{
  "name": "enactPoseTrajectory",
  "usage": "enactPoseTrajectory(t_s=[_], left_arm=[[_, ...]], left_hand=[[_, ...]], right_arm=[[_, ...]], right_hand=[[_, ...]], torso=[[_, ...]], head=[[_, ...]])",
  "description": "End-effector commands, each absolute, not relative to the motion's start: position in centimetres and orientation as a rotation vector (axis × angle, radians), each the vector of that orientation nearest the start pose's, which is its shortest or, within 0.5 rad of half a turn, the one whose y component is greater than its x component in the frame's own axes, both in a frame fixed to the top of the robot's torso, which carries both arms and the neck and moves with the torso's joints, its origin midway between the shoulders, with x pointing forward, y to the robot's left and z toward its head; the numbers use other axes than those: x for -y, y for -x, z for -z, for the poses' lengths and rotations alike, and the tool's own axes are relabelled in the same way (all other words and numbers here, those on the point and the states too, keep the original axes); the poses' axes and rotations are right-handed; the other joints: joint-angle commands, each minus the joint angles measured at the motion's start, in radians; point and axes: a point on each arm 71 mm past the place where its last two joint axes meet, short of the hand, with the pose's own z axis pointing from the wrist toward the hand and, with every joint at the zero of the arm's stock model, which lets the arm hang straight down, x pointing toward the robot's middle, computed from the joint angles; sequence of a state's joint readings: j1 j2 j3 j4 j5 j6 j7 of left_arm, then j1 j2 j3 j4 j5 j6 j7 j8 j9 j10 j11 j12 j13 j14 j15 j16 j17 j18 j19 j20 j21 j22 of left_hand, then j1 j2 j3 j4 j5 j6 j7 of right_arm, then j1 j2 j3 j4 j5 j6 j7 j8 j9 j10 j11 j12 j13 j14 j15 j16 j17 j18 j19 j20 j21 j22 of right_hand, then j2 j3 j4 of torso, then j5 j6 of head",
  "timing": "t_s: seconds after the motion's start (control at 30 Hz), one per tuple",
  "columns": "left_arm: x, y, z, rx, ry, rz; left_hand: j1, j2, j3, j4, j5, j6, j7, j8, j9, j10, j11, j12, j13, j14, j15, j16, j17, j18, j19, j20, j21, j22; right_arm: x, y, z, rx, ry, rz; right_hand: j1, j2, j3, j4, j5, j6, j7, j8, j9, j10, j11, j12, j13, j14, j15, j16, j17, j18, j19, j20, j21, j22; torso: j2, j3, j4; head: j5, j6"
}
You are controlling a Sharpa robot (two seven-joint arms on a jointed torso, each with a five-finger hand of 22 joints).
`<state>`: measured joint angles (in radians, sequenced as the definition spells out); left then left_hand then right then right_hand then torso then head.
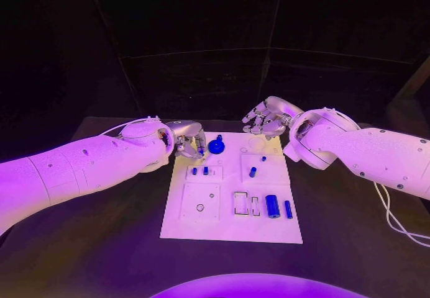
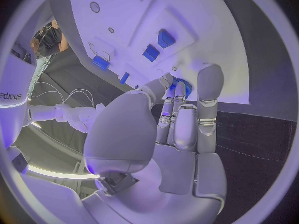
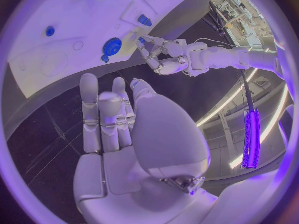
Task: Assemble the parts on the task board
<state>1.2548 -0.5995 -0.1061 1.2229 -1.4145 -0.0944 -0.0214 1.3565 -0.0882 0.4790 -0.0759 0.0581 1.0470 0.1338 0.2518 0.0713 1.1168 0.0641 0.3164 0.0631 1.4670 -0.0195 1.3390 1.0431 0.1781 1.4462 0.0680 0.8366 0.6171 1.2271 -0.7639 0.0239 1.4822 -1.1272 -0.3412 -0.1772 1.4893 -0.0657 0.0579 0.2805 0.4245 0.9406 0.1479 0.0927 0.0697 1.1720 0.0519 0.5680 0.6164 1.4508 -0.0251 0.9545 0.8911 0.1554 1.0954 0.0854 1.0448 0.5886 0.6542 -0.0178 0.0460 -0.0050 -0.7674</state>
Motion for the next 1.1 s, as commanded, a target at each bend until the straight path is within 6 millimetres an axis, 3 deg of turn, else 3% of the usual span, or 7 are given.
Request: enactPoseTrajectory(t_s=[0.03, 0.33, 1.1], left_arm=[[-15.6, -53.2, 21.2, -1.913, -0.289, 0.629], [-15.5, -53.4, 21.6, -1.923, -0.281, 0.617], [-14.8, -53.9, 22.8, -1.972, -0.273, 0.579]], left_hand=[[-0.004, -0.009, -0.001, -0.004, 0.002, 0.005, 0.0, -0.006, 0.001, 0.007, -0.001, -0.004, 0.002, 0.014, -0.007, 0.004, -0.001, -0.019, 0.009, -0.001, 0.004, 0.001], [-0.006, -0.01, -0.002, -0.004, 0.002, 0.005, -0.001, -0.007, 0.001, 0.007, -0.001, -0.006, 0.002, 0.014, -0.007, 0.003, -0.004, -0.019, 0.009, -0.001, 0.004, 0.002], [-0.007, -0.01, -0.002, -0.004, 0.002, 0.005, -0.001, -0.01, 0.001, 0.008, -0.002, -0.009, 0.002, 0.014, -0.007, 0.003, -0.004, -0.02, 0.009, -0.001, 0.009, 0.009]], right_arm=[[18.0, -50.9, 15.4, -1.683, -0.217, -0.799], [17.7, -50.7, 15.4, -1.686, -0.212, -0.807], [17.4, -50.6, 15.5, -1.688, -0.208, -0.814]], right_hand=[[-0.008, 0.001, 0.005, 0.003, 0.004, 0.009, 0.001, 0.001, -0.001, -0.004, 0.002, -0.005, -0.002, 0.001, 0.002, -0.001, 0.002, 0.016, -0.003, 0.001, -0.006, -0.001], [-0.007, 0.001, 0.006, 0.003, 0.005, 0.009, 0.001, 0.001, -0.001, -0.004, 0.002, -0.005, -0.002, 0.001, 0.002, -0.003, 0.0, 0.017, -0.003, 0.001, -0.007, -0.003], [-0.007, 0.001, 0.007, 0.003, 0.005, 0.009, 0.001, 0.001, -0.001, -0.005, 0.002, -0.005, -0.003, 0.001, 0.002, -0.003, 0.0, 0.017, -0.004, 0.001, -0.008, -0.004]], torso=[[0.002, -0.0003, -0.0025], [0.001, 0.002, -0.0023], [0.001, 0.0007, -0.0024]], head=[[0.001, -0.001], [0.004, -0.004], [0.003, -0.007]])
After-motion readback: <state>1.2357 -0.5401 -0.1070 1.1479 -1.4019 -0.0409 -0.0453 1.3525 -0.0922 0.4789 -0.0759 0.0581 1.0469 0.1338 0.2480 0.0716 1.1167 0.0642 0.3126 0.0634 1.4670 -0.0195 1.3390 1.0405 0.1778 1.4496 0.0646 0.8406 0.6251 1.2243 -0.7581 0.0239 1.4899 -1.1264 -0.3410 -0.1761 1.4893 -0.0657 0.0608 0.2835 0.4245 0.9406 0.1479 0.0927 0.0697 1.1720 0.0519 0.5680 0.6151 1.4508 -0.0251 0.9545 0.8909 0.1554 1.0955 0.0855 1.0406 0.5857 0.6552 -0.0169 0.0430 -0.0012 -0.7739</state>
